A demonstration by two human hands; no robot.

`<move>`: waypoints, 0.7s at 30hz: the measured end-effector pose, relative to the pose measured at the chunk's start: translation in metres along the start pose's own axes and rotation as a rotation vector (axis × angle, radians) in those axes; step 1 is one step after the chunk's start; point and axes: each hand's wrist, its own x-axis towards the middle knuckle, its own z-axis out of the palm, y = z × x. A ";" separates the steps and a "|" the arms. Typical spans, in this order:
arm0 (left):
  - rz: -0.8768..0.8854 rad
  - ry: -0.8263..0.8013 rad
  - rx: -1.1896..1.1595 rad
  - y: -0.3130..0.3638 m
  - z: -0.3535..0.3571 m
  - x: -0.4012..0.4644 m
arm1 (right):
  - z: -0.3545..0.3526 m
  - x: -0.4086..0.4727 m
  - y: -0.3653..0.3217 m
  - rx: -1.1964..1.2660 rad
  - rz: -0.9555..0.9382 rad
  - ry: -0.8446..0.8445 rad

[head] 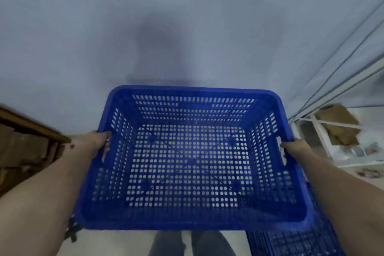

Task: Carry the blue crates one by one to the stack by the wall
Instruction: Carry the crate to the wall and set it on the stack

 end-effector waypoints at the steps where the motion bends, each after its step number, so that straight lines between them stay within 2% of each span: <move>1: -0.038 -0.029 0.001 -0.010 0.009 0.012 | 0.013 0.011 0.004 0.007 0.028 -0.026; 7: -0.260 0.015 -0.050 -0.066 0.056 0.077 | 0.096 0.084 0.029 0.032 0.174 -0.163; 10: -0.315 0.018 -0.088 -0.095 0.088 0.111 | 0.144 0.132 0.047 0.096 0.210 -0.182; 14: -0.354 0.099 -0.093 -0.131 0.130 0.167 | 0.204 0.182 0.064 0.191 0.259 -0.213; 21: -0.328 0.033 -0.113 -0.197 0.188 0.264 | 0.284 0.269 0.095 0.295 0.290 -0.219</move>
